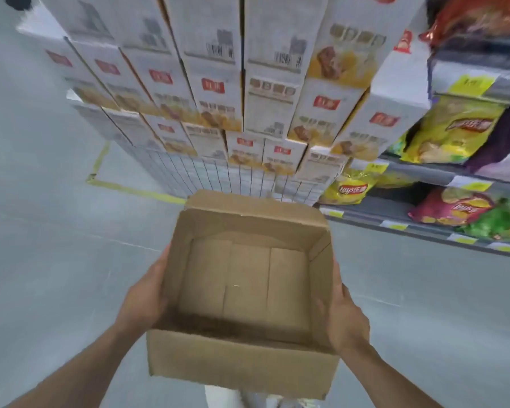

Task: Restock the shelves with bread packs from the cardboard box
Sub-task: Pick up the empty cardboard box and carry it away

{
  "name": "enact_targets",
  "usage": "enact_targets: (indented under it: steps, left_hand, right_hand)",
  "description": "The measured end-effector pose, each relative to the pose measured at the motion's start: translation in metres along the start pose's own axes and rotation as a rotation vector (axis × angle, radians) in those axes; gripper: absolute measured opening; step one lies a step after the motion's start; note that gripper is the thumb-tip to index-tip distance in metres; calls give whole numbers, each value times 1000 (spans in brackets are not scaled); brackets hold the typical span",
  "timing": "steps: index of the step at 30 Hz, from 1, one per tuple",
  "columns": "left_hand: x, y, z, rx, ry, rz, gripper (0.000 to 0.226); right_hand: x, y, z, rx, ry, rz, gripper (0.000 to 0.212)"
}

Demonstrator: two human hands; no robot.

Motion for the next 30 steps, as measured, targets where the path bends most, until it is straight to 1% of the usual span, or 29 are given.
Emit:
enact_targets:
  steps: [2,6,10,15,17,19,21,22,25,27,30]
  left_hand:
    - [36,29,-20,39,5,13,82]
    - [104,86,-51,119,-15,32,103]
    - [156,125,-75,122,-37,52,103]
    - [207,151,-95,126,-38,-9,112]
    - [222,154,-100,99,-33,-42,107]
    - [234,156,-104,67,-22,-62,93]
    - [242,160,-106,55,-35,-52,89]
    - [244,163,-107,63,-53,-52,89]
    - [248,171,-107,109,-71,-45,100]
    - [250,174,-105,122,-20,-38,100]
    - [250,176,-103,136,68,-26,93]
  right_hand:
    - [36,0,-37,27,9,1,97]
    - [103,6,-95,72,3,20,92]
    - [151,9,-132,108,-31,15,91]
    - [194,10,-162,110,-60,-18,89]
    - [205,10,-169,127,-75,-27,89]
    - [211,11,-175,115,-76,-42,89]
    - [215,12,-180,94,-78,-52,90]
    - [215,13,-183,92,-81,-44,91]
    - [215,13,-184,93,-79,-29,95]
    - [214,13,-182,83,-49,-18,98]
    - [211,15,-171,82,19,-14,102]
Point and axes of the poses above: each hand's wrist, its own x-axis towards the middle knuckle, its own z-axis out of the back of the hand, y = z × x, the point moved 5 cm from there along x, towards the middle knuckle, and after that the axes turned 15 degrees about y, right-handed, at the moved point
